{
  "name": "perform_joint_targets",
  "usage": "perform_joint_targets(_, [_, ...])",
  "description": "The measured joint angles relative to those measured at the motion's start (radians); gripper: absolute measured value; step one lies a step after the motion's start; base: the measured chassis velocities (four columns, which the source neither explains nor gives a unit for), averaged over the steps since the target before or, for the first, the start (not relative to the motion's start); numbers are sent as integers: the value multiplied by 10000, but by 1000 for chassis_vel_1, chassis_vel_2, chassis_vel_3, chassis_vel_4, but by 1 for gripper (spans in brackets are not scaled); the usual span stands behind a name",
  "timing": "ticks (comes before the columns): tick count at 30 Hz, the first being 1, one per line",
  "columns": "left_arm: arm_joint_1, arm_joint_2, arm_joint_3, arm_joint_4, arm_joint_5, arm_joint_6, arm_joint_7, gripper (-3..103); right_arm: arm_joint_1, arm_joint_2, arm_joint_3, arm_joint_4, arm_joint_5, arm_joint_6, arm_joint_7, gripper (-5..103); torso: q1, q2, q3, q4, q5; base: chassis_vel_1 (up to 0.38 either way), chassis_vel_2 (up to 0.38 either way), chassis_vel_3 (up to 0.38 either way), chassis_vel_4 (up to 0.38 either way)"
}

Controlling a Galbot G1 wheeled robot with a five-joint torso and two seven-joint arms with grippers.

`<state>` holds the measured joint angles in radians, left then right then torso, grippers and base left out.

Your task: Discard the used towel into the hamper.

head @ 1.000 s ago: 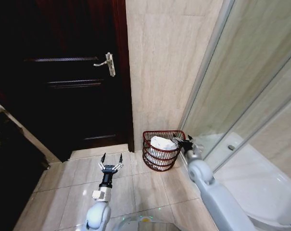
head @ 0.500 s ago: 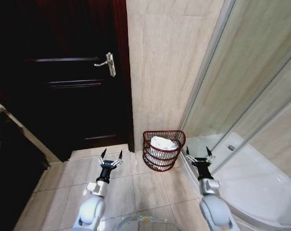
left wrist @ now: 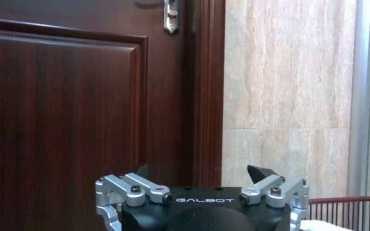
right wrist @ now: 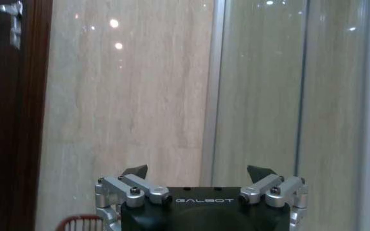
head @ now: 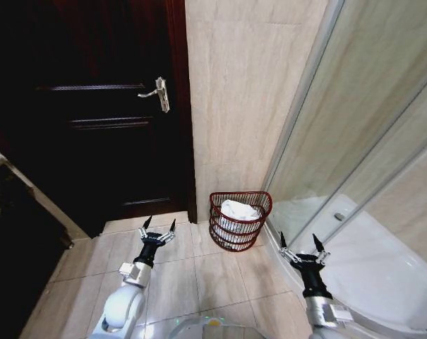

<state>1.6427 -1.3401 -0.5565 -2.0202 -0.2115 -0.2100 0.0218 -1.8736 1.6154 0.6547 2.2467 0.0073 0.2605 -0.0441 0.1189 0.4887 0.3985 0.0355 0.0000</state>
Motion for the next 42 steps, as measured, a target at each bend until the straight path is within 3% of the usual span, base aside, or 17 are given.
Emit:
perform_joint_targets(5, [186,-193,-15,-57,194,-82,-58,100,-185,-78,-484,273,-529,31,530,100,1,0,0,-1,-1,0,0,0,0])
perform_joint_targets(16, [334,-257,-118,-166,204,-275,-30,100,-545,-395,-602,592,-378,23,1107,100,1,0,0,-3,0,0,0,0,0])
perform_joint_targets(20, [354,-305,-84,-184,204,-291,-27,100,-662,-388,-610,601,-345,86,1152,100,1,0,1,-3,0,0,0,0,0])
perform_joint_targets(27, [530,-403,40,-74,326,-603,-26,100,-1172,-427,-540,143,-191,814,1200,100,1,-1,0,-2,0,30,-26,-33,32])
perform_joint_targets(42, [538,-382,46,-54,344,-818,195,100,-1317,-300,-573,121,-221,1175,1205,100,-64,-151,-81,-3,0,30,-31,-30,33])
